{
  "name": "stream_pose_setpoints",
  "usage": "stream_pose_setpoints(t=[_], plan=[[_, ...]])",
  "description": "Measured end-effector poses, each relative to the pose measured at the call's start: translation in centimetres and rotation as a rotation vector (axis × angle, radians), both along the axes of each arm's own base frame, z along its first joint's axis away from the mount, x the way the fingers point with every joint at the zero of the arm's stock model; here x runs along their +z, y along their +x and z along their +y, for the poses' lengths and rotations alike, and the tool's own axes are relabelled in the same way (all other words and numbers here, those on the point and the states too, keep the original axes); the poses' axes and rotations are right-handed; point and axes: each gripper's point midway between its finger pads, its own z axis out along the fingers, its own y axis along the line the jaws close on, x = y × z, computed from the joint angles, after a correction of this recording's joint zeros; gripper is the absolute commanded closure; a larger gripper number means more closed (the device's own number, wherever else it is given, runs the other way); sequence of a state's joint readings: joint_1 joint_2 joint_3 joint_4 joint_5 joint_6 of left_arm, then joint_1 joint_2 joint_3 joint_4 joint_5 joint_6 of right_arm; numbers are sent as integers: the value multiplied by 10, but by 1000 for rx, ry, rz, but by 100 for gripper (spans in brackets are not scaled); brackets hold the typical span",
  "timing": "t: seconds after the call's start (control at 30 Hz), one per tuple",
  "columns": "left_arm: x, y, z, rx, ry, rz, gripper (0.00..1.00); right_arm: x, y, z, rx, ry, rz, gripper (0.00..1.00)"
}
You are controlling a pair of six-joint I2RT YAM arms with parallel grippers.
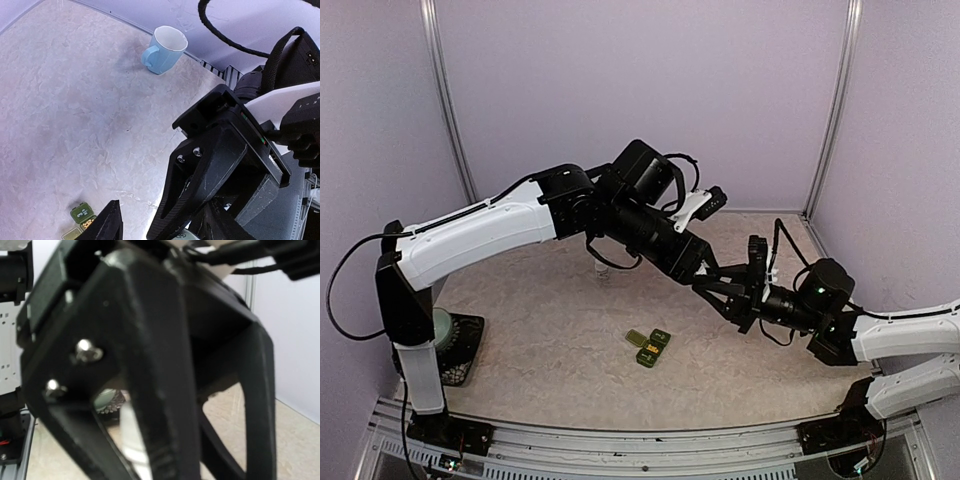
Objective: Sort the pills into containers
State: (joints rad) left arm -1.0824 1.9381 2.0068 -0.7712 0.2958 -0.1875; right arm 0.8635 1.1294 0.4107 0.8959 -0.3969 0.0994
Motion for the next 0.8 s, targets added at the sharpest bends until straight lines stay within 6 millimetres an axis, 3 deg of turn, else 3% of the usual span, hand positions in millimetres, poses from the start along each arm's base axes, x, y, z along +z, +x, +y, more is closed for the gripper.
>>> stream_pose_setpoints(t=[0.43,0.8], plan=[[29,14,12,105,-41,-60,35,-7,22,-5,-120,-30,63,84],[21,34,31,238,16,-13,36,-21,33,-12,-204,-92,74,84]])
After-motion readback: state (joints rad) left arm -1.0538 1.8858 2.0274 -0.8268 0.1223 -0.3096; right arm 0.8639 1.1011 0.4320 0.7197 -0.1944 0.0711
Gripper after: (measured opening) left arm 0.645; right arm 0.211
